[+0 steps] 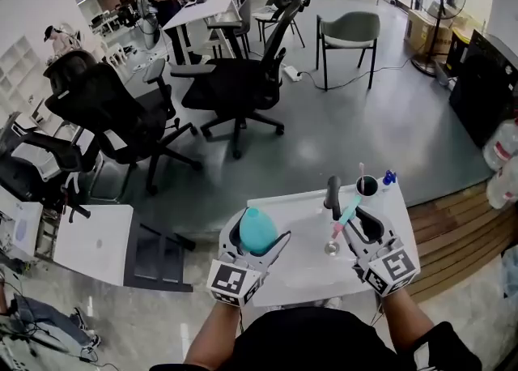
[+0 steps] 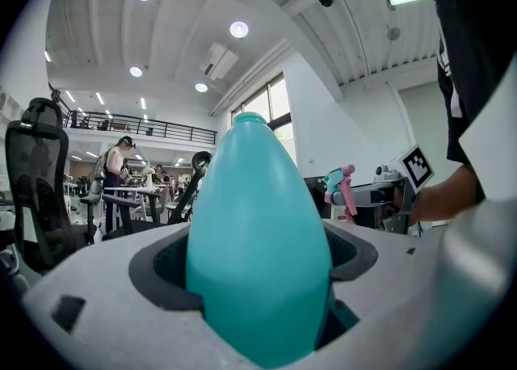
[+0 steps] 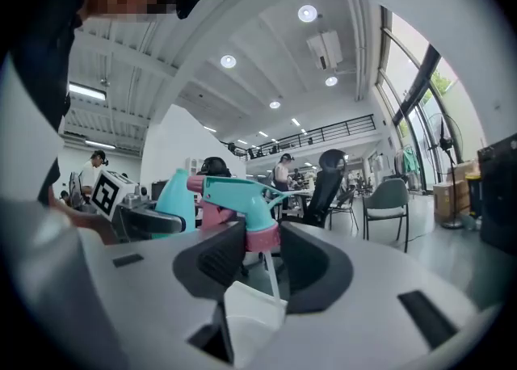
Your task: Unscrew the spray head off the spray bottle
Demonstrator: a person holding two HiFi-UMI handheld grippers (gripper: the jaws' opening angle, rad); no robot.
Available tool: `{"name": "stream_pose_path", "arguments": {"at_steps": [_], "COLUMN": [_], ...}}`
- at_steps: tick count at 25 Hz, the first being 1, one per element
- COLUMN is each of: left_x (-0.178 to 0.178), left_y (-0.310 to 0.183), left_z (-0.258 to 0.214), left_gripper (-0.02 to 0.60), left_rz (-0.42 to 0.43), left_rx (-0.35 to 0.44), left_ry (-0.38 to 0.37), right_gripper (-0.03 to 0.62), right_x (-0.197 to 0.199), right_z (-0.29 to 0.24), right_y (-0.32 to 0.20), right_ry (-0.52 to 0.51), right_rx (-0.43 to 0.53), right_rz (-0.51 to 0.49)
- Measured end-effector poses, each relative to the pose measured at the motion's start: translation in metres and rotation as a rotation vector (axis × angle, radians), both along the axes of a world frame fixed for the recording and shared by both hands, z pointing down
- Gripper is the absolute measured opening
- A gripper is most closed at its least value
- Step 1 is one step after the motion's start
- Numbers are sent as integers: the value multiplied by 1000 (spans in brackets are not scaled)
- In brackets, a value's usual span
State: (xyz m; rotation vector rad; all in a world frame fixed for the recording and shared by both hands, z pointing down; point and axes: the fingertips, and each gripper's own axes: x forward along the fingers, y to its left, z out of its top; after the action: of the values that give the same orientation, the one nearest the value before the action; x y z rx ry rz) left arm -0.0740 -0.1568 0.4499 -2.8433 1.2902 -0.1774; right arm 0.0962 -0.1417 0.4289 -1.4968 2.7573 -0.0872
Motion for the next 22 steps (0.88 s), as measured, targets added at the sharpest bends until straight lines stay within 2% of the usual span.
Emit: {"name": "stream_pose_path", "arguments": {"at_steps": [6, 13, 22], "left_x": [0, 3, 2], "left_y": [-2, 0, -2], "left_z": [4, 11, 12], "left_gripper": [437, 437, 437], "left_rz": [-19, -30, -37], "left_rx": [8, 50, 48], "left_ry": [7, -49, -28], "right_gripper": [140, 141, 140], "right_x": [12, 12, 13], "right_z": [17, 23, 10], "right_y": [3, 11, 9], "right_ry": [40, 55, 43], "right_rx": [3, -8, 30], "right_rz": [71, 64, 82]}}
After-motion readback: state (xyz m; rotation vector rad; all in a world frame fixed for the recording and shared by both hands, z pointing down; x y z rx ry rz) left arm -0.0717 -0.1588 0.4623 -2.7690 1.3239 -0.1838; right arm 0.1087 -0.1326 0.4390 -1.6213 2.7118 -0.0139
